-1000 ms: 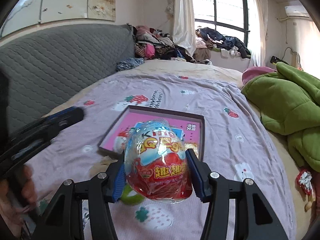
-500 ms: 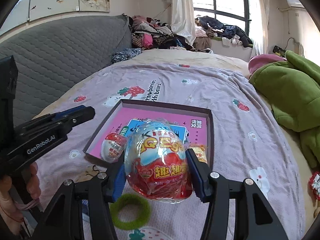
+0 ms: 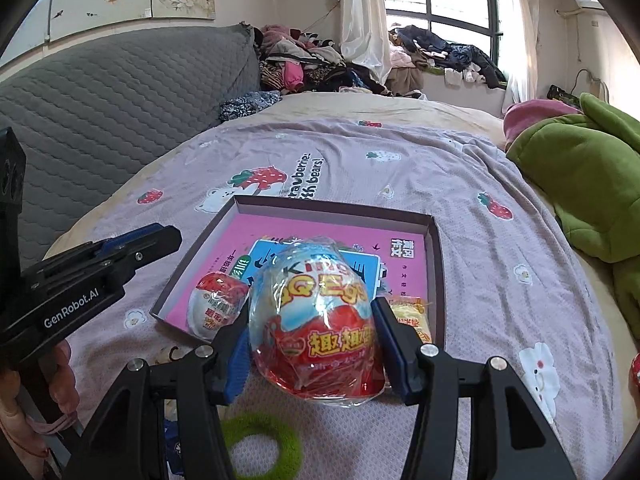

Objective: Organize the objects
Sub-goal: 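Lower and open left tool to drop the Oreo packet in the tray while right tool releases the Kinder egg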

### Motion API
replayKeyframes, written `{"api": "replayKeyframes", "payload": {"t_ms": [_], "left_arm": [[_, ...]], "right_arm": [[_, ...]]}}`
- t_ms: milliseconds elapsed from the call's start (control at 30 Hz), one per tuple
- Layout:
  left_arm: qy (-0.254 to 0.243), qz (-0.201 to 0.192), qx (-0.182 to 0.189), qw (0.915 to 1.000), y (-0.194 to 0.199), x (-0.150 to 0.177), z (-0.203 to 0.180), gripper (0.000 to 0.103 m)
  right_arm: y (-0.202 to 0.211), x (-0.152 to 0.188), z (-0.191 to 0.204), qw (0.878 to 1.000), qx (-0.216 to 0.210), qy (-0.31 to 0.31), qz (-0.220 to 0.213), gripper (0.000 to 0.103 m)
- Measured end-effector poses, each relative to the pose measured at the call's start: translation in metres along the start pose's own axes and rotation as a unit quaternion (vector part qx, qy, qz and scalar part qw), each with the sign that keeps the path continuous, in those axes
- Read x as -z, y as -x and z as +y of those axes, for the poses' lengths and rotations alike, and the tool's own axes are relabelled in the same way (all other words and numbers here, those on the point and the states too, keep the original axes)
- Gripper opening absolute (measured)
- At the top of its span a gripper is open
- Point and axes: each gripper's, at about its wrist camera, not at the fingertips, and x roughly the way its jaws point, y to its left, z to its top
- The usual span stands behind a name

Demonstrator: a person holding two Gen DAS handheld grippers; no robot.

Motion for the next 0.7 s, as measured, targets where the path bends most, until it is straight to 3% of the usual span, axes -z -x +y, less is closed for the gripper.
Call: {"api": "replayKeyframes", "payload": {"t_ms": [700], "left_arm": [[-0.017, -0.001, -0.008, 0.9998, -0.005, 0.007, 0.002, 0.019]], "right_arm": [[-0.015, -0.008, 0.004, 1.000, 0.010, 0.000, -0.009, 0.055]]}}
